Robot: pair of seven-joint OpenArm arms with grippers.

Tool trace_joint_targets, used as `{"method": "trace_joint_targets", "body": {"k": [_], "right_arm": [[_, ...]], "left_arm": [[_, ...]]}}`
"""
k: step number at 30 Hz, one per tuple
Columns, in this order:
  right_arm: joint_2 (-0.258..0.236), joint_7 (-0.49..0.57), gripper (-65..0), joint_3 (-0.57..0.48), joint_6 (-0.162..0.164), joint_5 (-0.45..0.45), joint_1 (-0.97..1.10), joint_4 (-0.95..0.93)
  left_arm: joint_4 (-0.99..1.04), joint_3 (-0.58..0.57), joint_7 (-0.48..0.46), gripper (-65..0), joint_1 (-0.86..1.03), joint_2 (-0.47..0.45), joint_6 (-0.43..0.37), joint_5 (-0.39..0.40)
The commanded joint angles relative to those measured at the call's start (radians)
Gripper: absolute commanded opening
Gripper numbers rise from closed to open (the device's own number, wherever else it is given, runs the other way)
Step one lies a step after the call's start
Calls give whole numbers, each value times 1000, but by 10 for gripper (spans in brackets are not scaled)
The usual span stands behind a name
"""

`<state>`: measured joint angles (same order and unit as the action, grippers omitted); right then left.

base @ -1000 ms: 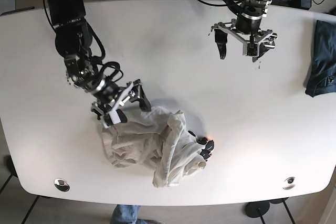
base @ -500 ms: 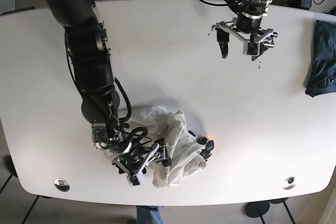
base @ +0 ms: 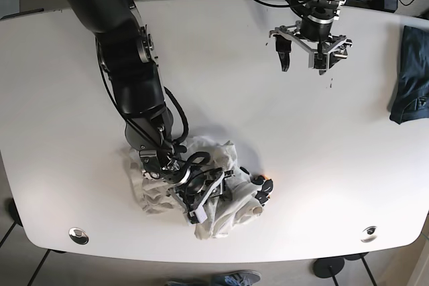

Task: Fold the T-shirt properly
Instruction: 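Lift the white shirt high with the right gripper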

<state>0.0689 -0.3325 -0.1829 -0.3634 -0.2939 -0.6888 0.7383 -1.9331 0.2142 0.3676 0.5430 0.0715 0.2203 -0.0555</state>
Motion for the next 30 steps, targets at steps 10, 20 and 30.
{"method": "trace_joint_targets", "body": {"k": [10, 20, 30], "right_arm": [[58, -202, -629, -59, -16, -9, -98, 447], [59, -211, -629, -180, -12, -17, -280, 603], [61, -213, -629, -131, -7, -11, -489, 602]], "left_arm": [[-19, -57, -29, -165, -2, -5, 1, 159], [-4, -207, -29, -162, -90, -11, -5, 153], [188, -447, -37, -165, -304, -8, -8, 92]]}}
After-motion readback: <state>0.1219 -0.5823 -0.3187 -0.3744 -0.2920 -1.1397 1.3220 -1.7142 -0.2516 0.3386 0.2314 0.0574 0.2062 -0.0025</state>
